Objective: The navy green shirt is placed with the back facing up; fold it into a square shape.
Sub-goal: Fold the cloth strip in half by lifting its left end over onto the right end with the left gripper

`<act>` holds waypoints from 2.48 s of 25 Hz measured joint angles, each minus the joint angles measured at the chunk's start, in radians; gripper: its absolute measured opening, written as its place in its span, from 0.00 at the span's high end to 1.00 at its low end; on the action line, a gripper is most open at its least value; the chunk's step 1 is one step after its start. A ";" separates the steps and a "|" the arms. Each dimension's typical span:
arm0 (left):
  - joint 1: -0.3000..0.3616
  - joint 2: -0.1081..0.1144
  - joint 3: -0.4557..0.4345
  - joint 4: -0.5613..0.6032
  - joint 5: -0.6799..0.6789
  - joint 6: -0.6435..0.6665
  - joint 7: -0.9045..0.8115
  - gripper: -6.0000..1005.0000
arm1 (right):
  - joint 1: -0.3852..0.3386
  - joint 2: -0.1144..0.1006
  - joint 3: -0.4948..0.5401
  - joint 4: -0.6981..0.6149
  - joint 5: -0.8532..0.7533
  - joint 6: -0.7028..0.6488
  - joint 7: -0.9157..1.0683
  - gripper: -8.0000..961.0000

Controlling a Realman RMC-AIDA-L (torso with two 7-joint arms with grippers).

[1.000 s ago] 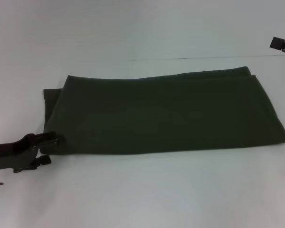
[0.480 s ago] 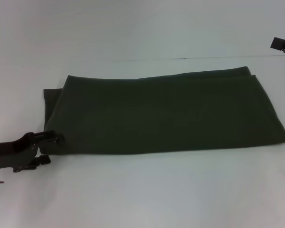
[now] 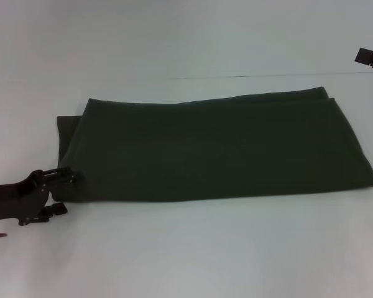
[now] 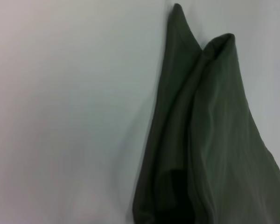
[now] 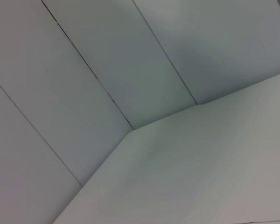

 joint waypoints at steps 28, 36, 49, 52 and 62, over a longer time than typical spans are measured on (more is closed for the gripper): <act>-0.036 0.010 0.028 -0.016 -0.001 -0.074 -0.031 0.11 | 0.005 0.001 0.000 0.000 0.009 0.011 -0.003 0.03; -0.063 0.018 0.029 -0.016 -0.013 -0.075 -0.014 0.11 | 0.002 0.002 0.000 0.000 0.011 0.015 -0.005 0.03; -0.060 0.011 0.052 -0.016 -0.072 -0.052 0.045 0.11 | 0.000 0.006 -0.001 0.000 0.011 0.031 -0.018 0.03; -0.047 0.008 0.054 -0.016 -0.071 -0.046 0.053 0.11 | -0.001 0.006 -0.003 0.001 0.011 0.034 -0.018 0.03; -0.018 0.005 0.053 -0.007 -0.046 -0.019 0.050 0.11 | -0.002 0.006 -0.006 0.001 0.011 0.036 -0.017 0.03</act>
